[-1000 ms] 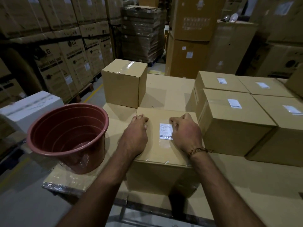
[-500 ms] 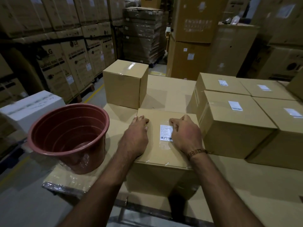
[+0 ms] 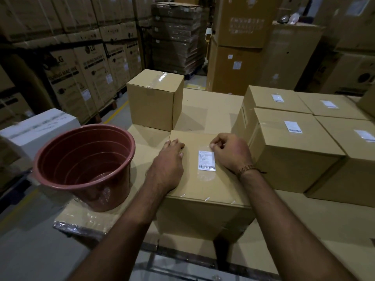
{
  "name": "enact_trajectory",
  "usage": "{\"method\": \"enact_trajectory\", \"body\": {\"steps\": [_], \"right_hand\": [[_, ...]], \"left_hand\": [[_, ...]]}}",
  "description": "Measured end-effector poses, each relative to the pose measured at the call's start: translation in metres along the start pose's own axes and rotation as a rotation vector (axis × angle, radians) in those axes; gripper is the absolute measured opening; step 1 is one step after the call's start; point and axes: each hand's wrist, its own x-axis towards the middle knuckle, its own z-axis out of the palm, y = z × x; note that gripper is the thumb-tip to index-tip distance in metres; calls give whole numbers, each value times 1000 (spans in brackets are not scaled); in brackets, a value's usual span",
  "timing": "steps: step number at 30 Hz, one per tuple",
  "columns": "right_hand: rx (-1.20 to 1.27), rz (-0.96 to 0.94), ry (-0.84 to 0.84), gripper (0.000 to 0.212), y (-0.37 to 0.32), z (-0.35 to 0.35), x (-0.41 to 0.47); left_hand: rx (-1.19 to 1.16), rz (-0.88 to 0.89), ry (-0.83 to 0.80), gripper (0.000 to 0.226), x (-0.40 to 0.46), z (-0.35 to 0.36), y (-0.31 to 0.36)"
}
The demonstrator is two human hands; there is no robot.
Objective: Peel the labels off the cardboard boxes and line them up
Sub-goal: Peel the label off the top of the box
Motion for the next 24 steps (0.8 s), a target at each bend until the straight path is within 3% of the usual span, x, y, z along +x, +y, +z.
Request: {"method": "enact_trajectory", "body": {"steps": [24], "right_hand": [[102,12,12,7,15,6,2]], "left_hand": [[2,-7,-5,40,-1,-1,3]]}}
